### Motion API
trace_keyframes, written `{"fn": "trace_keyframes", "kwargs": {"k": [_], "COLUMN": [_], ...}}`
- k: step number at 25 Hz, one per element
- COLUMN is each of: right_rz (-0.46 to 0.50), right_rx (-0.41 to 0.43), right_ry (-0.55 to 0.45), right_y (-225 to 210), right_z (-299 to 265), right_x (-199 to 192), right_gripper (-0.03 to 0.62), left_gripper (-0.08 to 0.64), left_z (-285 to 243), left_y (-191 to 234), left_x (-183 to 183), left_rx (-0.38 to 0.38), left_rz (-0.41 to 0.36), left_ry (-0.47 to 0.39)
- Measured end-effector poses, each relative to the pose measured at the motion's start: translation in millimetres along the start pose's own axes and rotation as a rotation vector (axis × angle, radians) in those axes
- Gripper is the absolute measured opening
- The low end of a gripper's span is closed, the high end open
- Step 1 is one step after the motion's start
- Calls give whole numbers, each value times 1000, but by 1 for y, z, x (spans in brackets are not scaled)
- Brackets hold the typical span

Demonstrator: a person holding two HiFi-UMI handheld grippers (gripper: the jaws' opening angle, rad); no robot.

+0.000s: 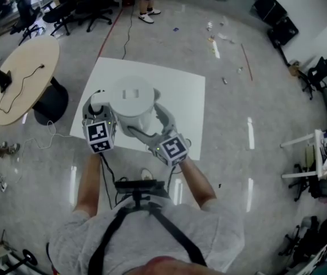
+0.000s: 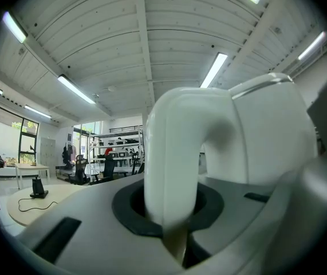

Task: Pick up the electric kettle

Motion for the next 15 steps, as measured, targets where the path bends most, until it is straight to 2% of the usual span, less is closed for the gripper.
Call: {"fn": "trace_keyframes", "kwargs": {"k": [7, 15], "right_rz": [-4, -12], "right_rx": [-4, 7], "right_ry": [30, -4], "right_y": [2, 2], "right_z": [2, -4], "right_x": [11, 39], "right_gripper": [483, 488], "left_gripper": [48, 48], "left_z": [6, 6], "left_y": [3, 7], "left_x": [19, 37], "left_rx": [14, 39], "left_rz": [-10, -13], "left_ry": [-16, -35]}}
Point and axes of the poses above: the fingertips, and each gripper's own axes: z backward along the fingers, y to its left, x out of its top, the point moved 3 cm from there along z, backward along the fingers, and after that the axes turned 4 degrees about z, right-handed, at the moved point
